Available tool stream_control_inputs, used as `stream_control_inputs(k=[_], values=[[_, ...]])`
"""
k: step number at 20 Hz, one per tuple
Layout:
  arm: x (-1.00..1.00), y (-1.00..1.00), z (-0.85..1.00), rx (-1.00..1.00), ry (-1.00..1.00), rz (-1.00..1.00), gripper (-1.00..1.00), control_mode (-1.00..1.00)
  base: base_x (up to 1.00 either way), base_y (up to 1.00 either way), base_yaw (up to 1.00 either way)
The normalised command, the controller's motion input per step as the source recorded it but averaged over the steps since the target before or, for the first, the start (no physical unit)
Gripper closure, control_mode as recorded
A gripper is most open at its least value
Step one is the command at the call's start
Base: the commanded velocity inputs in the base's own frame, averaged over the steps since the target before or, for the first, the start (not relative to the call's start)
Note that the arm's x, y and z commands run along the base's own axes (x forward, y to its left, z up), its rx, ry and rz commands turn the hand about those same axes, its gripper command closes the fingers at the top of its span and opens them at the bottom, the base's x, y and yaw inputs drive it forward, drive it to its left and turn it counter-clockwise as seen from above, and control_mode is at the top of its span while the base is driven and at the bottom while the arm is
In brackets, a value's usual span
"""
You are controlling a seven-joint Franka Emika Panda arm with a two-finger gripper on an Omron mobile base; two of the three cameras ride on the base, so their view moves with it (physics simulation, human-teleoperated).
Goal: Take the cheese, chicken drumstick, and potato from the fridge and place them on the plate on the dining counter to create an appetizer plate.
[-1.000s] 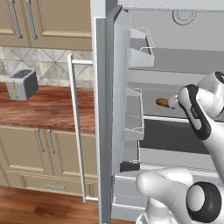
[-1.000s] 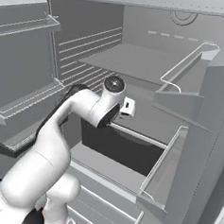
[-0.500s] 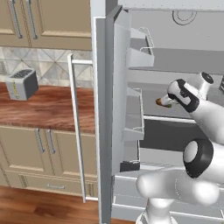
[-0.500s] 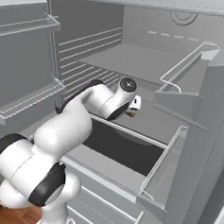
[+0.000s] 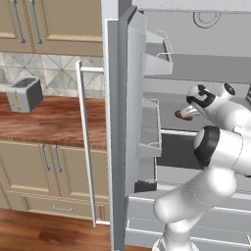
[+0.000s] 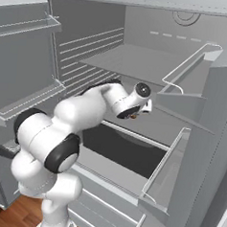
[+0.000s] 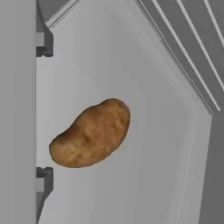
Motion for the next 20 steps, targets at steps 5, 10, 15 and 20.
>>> stream_control_inputs(k=[5,10,15,20], values=[[0.29,-0.2,-0.21,-0.01,-0.06,0.01,-1.0,-1.0,0.0,0.0,0.0],[0.32,-0.02,-0.27,-0.01,-0.03,0.0,-1.0,-1.0,0.0,0.0,0.0],[0.3,0.0,-0.25,0.0,-0.01,0.0,-1.0,-1.0,0.0,0.0,0.0],[0.06,0.0,-0.2,0.0,-0.01,0.0,-1.0,-1.0,0.0,0.0,0.0]])
